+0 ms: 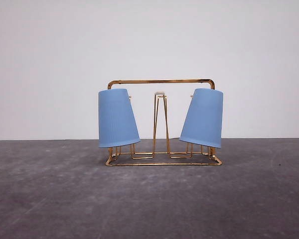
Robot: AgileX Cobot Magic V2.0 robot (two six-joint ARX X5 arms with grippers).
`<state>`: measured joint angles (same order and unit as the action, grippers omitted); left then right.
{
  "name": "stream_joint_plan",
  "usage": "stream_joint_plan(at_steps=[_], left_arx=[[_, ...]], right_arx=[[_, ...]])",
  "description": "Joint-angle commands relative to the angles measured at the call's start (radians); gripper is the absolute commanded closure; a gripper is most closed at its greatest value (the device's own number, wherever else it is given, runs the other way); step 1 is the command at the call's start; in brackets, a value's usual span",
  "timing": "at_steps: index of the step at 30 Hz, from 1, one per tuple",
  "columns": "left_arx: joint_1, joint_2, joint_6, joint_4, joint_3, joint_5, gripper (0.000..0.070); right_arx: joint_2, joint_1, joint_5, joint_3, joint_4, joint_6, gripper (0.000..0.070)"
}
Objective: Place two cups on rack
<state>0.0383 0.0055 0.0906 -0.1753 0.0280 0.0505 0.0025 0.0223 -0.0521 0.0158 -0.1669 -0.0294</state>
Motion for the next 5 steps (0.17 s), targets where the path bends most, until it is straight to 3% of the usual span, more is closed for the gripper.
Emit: stream_joint_plan(at_steps=[1, 5], left_arx=[[0.002, -0.001, -0.001, 0.015, -0.015, -0.002, 0.0685], [0.002, -0.001, -0.001, 0.015, -0.015, -0.002, 0.0685]], right_arx=[[0.001, 0.0, 0.001, -0.004, 0.013, -0.005, 0.0689], [0.001, 0.0, 0.001, -0.004, 0.013, -0.005, 0.0688]])
